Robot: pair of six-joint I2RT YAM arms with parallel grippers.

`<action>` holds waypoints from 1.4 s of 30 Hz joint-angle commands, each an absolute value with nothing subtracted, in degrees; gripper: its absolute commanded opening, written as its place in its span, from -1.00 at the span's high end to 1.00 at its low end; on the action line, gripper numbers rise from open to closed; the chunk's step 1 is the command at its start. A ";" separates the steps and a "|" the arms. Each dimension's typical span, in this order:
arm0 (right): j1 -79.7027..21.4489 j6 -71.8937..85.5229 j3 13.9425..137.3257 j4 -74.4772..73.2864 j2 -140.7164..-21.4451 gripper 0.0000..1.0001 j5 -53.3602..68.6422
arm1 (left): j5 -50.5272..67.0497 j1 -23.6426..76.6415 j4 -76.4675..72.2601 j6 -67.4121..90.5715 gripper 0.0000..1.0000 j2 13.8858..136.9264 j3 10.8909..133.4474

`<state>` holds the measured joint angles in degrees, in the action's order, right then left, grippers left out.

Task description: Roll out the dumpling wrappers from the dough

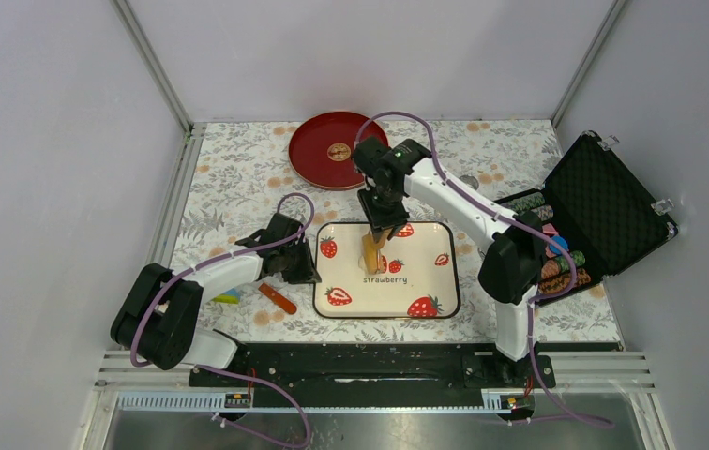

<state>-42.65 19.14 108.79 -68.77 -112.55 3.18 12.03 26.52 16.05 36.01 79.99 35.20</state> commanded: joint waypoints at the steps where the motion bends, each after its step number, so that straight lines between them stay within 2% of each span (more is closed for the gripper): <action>1: -43.62 19.51 110.22 -69.42 -112.20 1.00 4.73 | 8.73 26.28 16.42 34.38 1.00 82.00 34.40; 19: -43.71 19.80 103.53 -65.35 -111.84 1.00 4.58 | 8.79 26.28 16.39 34.47 1.00 82.02 34.40; 42: -43.87 17.98 99.93 -66.04 -112.18 1.00 -3.43 | 8.78 26.28 16.44 34.38 1.00 82.16 34.46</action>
